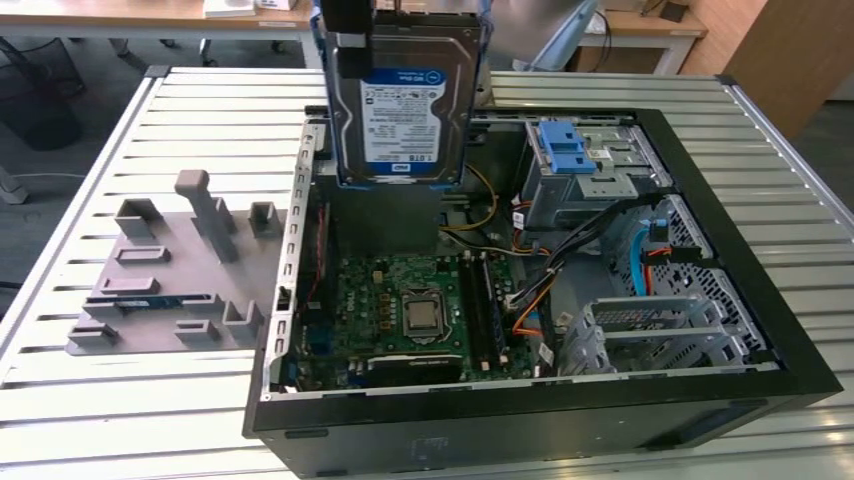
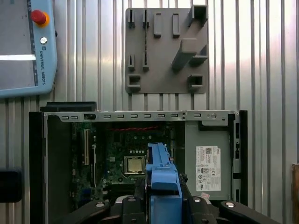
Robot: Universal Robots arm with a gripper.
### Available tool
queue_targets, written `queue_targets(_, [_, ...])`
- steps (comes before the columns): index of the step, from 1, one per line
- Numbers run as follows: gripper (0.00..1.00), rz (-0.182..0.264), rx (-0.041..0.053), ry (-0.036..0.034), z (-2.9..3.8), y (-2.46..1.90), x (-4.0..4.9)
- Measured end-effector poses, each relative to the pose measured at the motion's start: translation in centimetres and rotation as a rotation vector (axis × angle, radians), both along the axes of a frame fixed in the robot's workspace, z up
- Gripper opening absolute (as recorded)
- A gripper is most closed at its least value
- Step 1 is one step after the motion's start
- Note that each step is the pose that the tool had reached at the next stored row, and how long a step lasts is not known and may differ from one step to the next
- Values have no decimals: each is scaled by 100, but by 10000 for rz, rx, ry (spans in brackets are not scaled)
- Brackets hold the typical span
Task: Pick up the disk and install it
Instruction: 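Pick up the disk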
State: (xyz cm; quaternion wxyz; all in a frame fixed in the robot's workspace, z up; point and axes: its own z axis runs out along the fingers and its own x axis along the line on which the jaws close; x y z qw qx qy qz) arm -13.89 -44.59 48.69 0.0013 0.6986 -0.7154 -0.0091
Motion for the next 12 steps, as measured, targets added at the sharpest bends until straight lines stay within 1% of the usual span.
queue_targets(7, [36, 0, 1, -1, -14, 0, 312])
queue_targets(10, [36, 0, 1, -10, -22, 0, 391])
queue_targets(12, [36, -1, 0, -18, -23, -1, 395])
